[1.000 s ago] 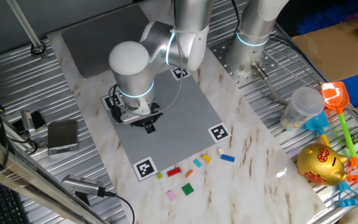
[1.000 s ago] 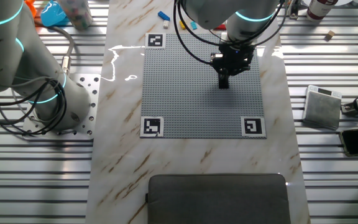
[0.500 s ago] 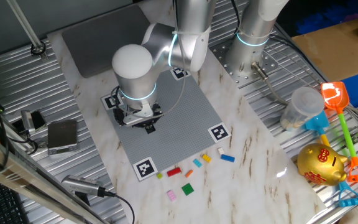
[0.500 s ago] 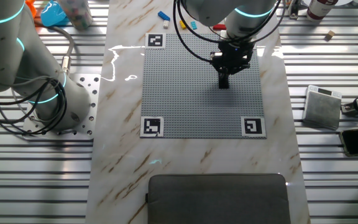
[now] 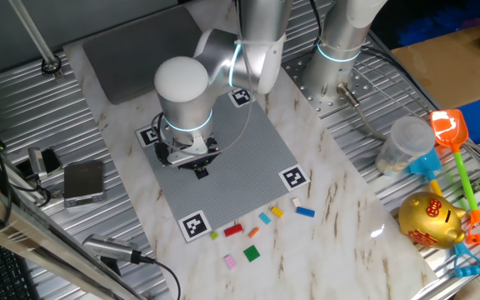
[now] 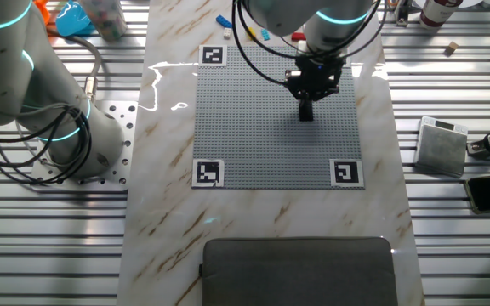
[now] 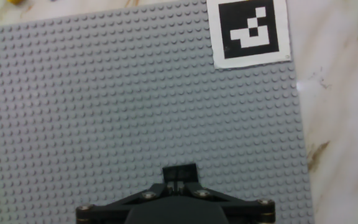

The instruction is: Build with small Lego blocks

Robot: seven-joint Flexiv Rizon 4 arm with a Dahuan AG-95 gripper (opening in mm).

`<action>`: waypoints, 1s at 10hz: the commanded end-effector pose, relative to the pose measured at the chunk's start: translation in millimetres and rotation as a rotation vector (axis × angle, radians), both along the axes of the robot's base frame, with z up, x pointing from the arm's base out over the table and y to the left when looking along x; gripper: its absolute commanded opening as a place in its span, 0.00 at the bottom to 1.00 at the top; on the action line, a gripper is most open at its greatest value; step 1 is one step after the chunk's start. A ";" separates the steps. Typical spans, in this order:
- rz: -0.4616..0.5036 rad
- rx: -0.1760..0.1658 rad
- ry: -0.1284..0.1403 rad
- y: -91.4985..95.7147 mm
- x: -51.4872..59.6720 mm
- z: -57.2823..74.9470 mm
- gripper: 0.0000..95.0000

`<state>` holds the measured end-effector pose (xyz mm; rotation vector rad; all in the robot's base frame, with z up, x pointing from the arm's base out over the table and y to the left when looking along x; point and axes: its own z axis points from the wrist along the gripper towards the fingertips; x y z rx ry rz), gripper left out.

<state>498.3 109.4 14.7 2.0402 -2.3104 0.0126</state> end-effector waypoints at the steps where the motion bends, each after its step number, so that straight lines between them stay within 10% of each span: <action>1: -0.007 -0.005 -0.003 1.0 -1.5 8.6 0.00; 10: -0.015 -0.007 -0.007 14.1 2.7 -6.3 0.00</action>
